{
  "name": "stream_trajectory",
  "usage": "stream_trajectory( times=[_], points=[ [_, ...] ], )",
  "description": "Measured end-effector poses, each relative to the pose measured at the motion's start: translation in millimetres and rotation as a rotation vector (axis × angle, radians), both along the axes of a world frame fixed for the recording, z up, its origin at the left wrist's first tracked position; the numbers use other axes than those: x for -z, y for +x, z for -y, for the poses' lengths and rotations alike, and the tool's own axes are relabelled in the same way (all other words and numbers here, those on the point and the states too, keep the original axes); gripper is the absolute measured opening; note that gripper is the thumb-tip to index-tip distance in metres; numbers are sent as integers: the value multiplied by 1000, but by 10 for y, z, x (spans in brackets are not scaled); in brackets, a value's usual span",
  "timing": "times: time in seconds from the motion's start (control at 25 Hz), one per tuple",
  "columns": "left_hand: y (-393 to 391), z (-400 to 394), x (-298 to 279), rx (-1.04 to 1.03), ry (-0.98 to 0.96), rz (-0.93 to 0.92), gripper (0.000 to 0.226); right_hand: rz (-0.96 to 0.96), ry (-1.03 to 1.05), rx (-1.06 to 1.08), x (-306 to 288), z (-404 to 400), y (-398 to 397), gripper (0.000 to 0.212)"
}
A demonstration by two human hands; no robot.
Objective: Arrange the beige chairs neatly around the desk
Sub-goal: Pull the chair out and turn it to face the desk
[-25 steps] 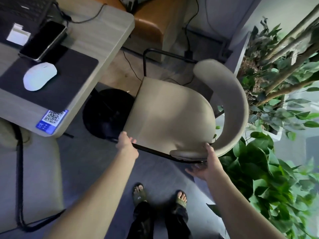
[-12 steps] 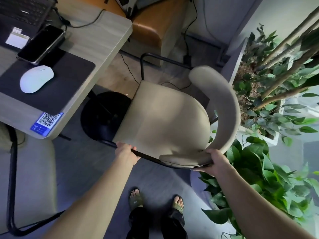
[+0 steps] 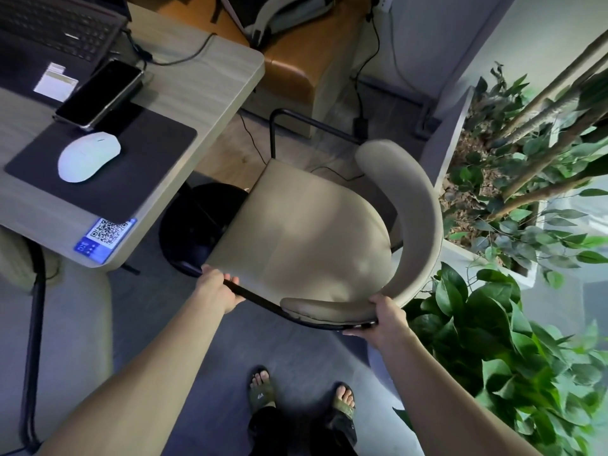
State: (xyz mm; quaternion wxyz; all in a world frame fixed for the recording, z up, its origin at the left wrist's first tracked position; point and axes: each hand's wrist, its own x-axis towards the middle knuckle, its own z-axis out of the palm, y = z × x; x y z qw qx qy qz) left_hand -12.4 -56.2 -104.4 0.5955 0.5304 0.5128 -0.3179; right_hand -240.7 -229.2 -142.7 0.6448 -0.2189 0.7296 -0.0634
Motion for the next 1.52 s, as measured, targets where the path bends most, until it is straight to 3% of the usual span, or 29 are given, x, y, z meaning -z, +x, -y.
stream_trajectory(
  times=[0.2,0.48,0.64,0.76,0.92,1.2,1.52],
  points=[
    [218,-55,-65,45,9,-16,49,64,-2,-139,-52,-51,247,58],
    [251,-231,-117,155,-65,10,37,-9,12,-56,-236,39,323,89],
    [-96,-33,-97,181,-88,-59,29,-7,9,-74,-326,313,221,81],
    [-356,131,-95,195,-114,-92,37,0,11,-177,-342,385,245,76],
    [-299,194,-90,107,-120,-136,32,-39,-46,-249,-252,435,331,56],
    [-96,100,-63,85,-127,-140,36,-52,-84,-264,-287,325,537,41],
    [-22,-42,7,169,-112,-100,26,-58,-58,-270,-399,288,552,48]
  ],
)
